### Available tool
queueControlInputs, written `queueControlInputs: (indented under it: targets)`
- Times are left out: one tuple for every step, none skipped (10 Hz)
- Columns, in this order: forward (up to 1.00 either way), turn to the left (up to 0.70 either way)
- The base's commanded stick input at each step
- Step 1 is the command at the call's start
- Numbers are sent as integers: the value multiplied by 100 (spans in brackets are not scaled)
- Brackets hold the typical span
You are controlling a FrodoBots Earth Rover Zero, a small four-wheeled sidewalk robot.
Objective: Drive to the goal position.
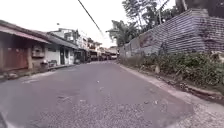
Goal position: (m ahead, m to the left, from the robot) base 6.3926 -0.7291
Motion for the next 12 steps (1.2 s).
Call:
queueControlInputs:
  targets:
    - [100,0]
    - [100,0]
    - [100,1]
    - [100,2]
    - [100,2]
    - [100,7]
    - [100,16]
    - [100,21]
    - [100,35]
    - [100,28]
    - [100,6]
    - [100,0]
